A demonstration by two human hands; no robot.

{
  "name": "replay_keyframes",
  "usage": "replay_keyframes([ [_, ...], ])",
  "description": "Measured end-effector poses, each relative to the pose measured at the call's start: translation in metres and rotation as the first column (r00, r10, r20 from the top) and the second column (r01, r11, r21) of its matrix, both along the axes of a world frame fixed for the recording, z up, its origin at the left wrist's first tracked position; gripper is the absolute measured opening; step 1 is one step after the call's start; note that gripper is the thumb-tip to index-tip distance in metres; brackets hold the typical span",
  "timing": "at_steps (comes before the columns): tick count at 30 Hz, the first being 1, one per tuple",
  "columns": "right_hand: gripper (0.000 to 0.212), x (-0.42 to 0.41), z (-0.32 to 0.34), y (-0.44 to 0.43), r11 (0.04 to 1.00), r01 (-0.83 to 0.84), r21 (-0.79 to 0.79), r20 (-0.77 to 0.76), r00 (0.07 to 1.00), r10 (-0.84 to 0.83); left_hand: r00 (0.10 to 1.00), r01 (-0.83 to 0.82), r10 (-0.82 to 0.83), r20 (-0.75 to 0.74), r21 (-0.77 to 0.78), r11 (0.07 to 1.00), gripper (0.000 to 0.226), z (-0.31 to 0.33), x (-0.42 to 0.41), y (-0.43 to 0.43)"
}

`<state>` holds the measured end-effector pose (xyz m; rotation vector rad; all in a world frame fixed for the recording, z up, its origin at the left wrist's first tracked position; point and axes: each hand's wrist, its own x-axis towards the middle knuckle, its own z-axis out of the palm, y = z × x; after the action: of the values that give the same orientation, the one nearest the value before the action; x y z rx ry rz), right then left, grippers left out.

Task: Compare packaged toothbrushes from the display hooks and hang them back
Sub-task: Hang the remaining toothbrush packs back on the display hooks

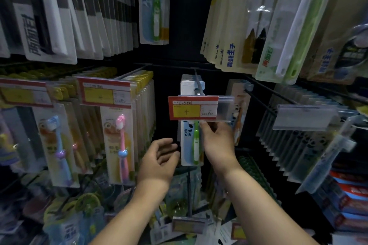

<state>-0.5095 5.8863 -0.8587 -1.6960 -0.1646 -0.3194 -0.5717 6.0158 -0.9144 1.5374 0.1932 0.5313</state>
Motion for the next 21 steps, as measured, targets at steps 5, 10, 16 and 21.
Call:
replay_keyframes([
  [5,0.004,0.000,-0.002,-0.007,0.969,-0.062,-0.238,-0.133,0.991,0.031,0.995,-0.078,0.093,-0.032,0.324,0.943,0.035,-0.002,-0.005,0.002],
  [10,0.038,-0.014,0.000,-0.019,0.812,-0.065,-0.580,-0.071,0.997,0.029,0.996,-0.022,0.062,-0.065,0.498,0.867,0.042,0.005,-0.018,-0.002],
  [16,0.058,-0.054,0.019,-0.037,0.534,-0.098,-0.840,-0.030,0.990,0.134,0.984,0.162,-0.070,-0.162,0.667,0.727,0.056,0.018,-0.042,-0.002],
  [21,0.070,-0.094,0.053,-0.050,0.242,-0.031,-0.970,0.021,0.978,0.209,0.957,0.278,-0.050,-0.287,0.850,0.447,0.069,0.062,-0.075,0.009],
])
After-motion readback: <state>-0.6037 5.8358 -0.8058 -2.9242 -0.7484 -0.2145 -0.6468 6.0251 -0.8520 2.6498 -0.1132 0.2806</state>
